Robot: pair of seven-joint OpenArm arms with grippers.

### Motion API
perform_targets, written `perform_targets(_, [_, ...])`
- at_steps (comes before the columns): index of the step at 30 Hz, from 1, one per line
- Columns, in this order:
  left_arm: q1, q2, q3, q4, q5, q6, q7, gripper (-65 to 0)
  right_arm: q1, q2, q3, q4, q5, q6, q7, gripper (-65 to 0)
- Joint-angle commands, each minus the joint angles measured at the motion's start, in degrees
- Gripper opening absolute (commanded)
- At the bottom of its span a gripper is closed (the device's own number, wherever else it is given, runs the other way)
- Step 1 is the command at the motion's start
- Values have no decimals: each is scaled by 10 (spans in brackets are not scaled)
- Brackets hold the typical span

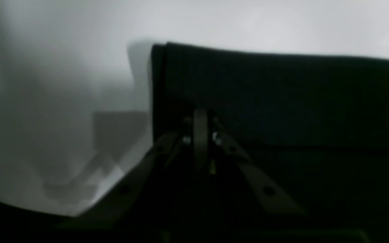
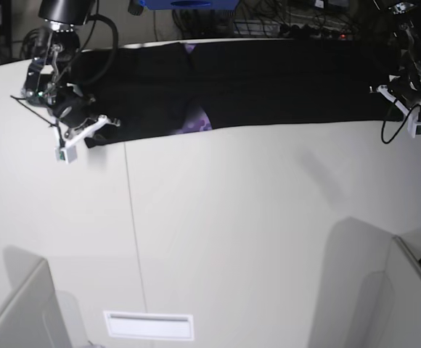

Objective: Fold the T-shirt properly
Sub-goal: 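Grasp the collar end with the right gripper and hem end with the left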

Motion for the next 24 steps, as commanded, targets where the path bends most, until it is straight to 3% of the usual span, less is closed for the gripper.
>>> perform_targets(1, [-6, -9, 6, 5, -10, 1, -9, -650, 0, 1, 2, -2, -21, -3, -5, -650])
perform_targets(5, [-27, -6, 20, 10, -10, 1, -8, -650, -3, -10, 11, 15, -21, -3, 26, -650])
perform_targets(9, [-21, -7, 19, 54, -10, 1, -5, -650, -14, -8, 40, 50, -22, -3, -4, -650])
perform_targets(14, [44, -7, -1, 112, -14, -1, -5, -650, -39, -6, 55, 95, -20, -2, -25, -650])
perform_targets(18, [80, -8, -2, 116, -10, 0, -8, -650, -66, -12, 48, 171, -20, 0, -34, -650])
perform_targets(24, [78, -7, 4, 85, -10, 1, -8, -650, -89, -16, -20, 224, -22, -3, -102, -650])
